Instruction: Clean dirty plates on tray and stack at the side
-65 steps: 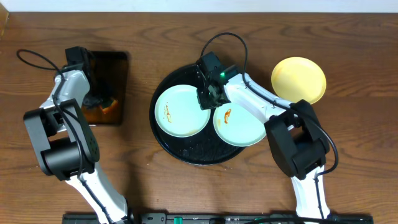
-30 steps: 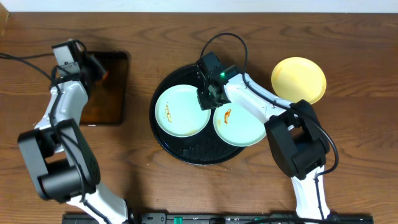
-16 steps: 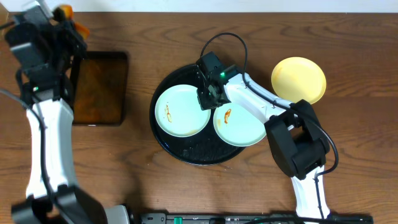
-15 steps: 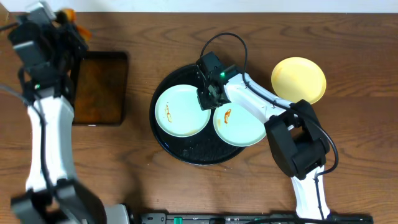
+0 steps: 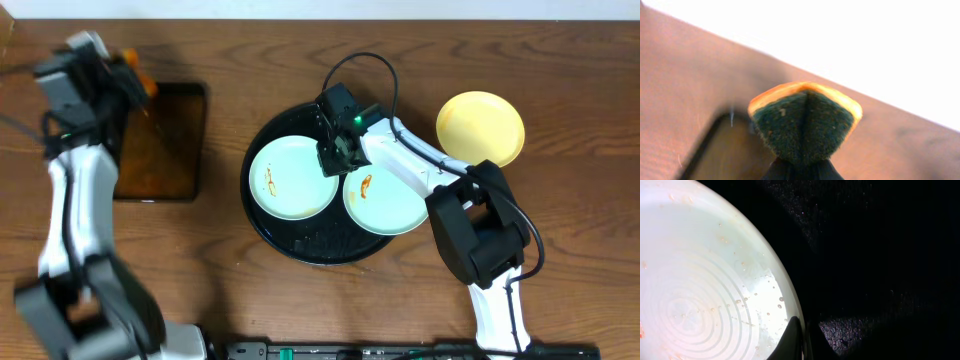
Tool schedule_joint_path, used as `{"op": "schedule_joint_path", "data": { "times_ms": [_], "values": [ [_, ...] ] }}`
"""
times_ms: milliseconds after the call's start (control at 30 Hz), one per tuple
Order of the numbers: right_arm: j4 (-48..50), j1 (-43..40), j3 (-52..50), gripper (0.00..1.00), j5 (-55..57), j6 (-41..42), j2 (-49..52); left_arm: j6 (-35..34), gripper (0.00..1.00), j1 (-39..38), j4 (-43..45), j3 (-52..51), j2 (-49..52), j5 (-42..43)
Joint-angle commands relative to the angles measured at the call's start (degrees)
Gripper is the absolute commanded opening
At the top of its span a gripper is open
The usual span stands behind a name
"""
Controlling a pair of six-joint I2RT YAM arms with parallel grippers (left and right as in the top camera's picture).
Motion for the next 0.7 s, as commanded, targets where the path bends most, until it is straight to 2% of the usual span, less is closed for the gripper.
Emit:
{"op": "schedule_joint_path", "data": {
  "times_ms": [0,167,300,433,667],
  "values": [
    [0.1,0.2,0.5,0.01,2.1,-0.7,-0.3,1.4,0.07,-0.1,-0.6,1.9,-7.4,1.1],
    [0.0,0.2,0.5,0.01,2.1,-0.7,-0.2,1.3,0.08,-0.1,-3.3,0.8,-1.0,-10.4],
    [0.0,0.2,0.5,0.01,2.1,-0.7,-0.2,1.3,0.07,0.0,-9.3,0.8,6.4,-9.6],
    [-0.3,0.2,0.5,0.01,2.1,-0.9,-0.2,1.3,0.07,0.0,-10.8,1.0,1.2,-9.6],
    [0.0,0.2,0.5,0.01,2.1,-0.9,-0.2,1.3,0.07,-1.0,-10.7,1.3,-17.5,-8.5]
  ]
}}
